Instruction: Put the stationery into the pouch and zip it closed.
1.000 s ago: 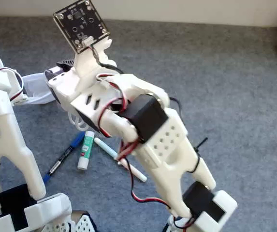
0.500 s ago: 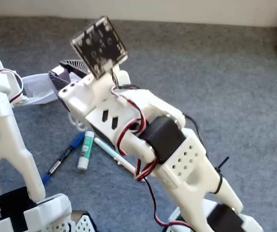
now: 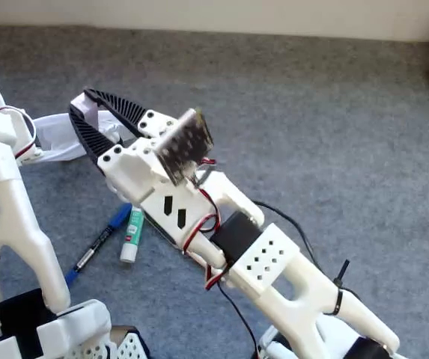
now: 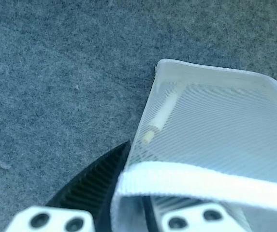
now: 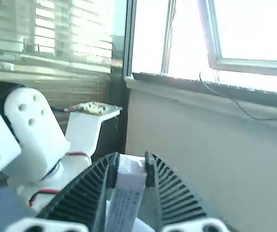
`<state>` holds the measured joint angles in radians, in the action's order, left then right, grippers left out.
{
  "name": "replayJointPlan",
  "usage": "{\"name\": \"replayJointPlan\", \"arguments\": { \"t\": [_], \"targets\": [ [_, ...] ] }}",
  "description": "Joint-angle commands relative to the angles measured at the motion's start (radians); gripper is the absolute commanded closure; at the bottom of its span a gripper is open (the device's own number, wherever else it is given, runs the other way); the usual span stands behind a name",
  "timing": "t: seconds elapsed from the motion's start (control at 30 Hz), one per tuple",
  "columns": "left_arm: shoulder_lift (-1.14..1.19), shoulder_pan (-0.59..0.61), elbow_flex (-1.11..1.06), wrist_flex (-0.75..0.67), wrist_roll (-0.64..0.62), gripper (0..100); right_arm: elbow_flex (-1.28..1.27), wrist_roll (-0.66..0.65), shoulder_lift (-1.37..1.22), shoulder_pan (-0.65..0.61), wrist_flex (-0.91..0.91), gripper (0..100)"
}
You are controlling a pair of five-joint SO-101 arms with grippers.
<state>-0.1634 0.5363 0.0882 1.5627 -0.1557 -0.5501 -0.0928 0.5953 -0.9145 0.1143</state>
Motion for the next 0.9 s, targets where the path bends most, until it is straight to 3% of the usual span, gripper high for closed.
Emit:
{"name": "replayJointPlan", "arguments": {
  "t": [0.0, 0.33, 0.7, 0.87],
  "targets": [
    [0.007, 0.013, -0.008, -0.023, -0.014, 99, -0.036, -0.014, 0.028, -0.038, 0.179, 99.4],
    [0.007, 0.012, -0.008, -0.023, -0.014, 99, -0.064, -0.014, -0.278, -0.033, 0.547, 99.4],
    [0.007, -0.018, -0.012, -0.02, -0.014, 99, -0.071, -0.023, -0.332, -0.035, 0.555, 99.4],
    [0.007, -0.018, -0.012, -0.02, -0.014, 99, -0.074, -0.206, -0.335, -0.048, 0.555, 99.4]
  ]
}}
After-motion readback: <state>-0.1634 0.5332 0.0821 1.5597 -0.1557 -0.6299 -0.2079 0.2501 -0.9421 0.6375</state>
